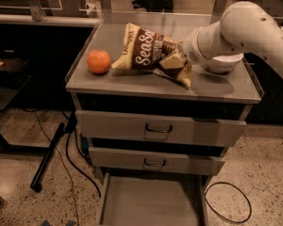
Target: Pick brown chip bag from bottom drawer and place on counter
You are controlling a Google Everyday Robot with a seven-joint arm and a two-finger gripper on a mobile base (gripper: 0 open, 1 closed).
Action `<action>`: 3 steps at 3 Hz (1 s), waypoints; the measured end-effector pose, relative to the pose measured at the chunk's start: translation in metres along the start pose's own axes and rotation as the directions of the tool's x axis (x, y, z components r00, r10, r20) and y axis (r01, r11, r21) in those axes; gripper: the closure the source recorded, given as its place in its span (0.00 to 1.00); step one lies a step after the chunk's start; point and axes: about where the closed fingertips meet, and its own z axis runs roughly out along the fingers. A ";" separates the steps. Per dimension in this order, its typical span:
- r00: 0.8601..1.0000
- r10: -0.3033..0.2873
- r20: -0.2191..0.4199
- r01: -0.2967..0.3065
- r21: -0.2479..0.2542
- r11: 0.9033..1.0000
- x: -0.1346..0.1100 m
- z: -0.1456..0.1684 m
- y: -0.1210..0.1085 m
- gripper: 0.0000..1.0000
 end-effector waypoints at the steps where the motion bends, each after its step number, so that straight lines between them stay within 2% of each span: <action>1: 1.000 0.000 0.000 0.000 0.000 1.000 0.000 0.000 0.000 0.54; 3: 1.000 0.000 0.000 0.000 0.000 1.000 0.000 0.000 0.000 0.08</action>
Offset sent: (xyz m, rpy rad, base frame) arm 0.0000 0.0000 0.0000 0.0000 0.0000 0.0000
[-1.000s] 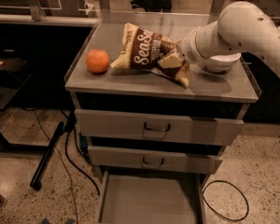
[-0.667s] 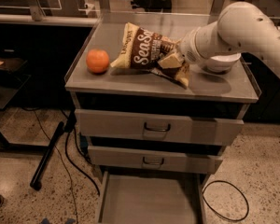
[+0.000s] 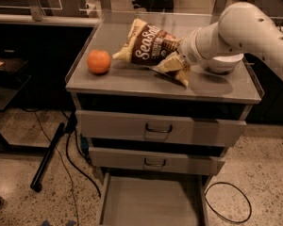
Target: Pick brown chip bag from bottom drawer and place on counter
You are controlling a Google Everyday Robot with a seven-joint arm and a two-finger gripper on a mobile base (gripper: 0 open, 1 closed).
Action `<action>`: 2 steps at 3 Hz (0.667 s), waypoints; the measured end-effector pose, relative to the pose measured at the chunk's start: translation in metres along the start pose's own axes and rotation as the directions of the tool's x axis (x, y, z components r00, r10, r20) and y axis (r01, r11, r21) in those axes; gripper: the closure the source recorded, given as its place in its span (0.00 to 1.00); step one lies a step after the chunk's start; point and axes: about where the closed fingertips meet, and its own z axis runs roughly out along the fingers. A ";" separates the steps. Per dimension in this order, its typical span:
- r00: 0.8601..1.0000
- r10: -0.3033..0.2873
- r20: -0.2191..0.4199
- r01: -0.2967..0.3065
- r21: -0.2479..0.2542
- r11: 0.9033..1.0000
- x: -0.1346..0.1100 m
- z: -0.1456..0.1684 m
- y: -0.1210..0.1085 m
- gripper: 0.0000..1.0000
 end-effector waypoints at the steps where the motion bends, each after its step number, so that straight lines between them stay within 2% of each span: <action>1: 1.000 0.000 0.000 0.000 0.000 1.000 0.000 0.000 0.000 0.00; 2: 1.000 0.000 0.000 0.000 0.000 1.000 0.000 0.000 0.000 0.00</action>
Offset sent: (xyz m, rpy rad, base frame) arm 0.0000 0.0000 0.0000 0.0000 0.0000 0.0000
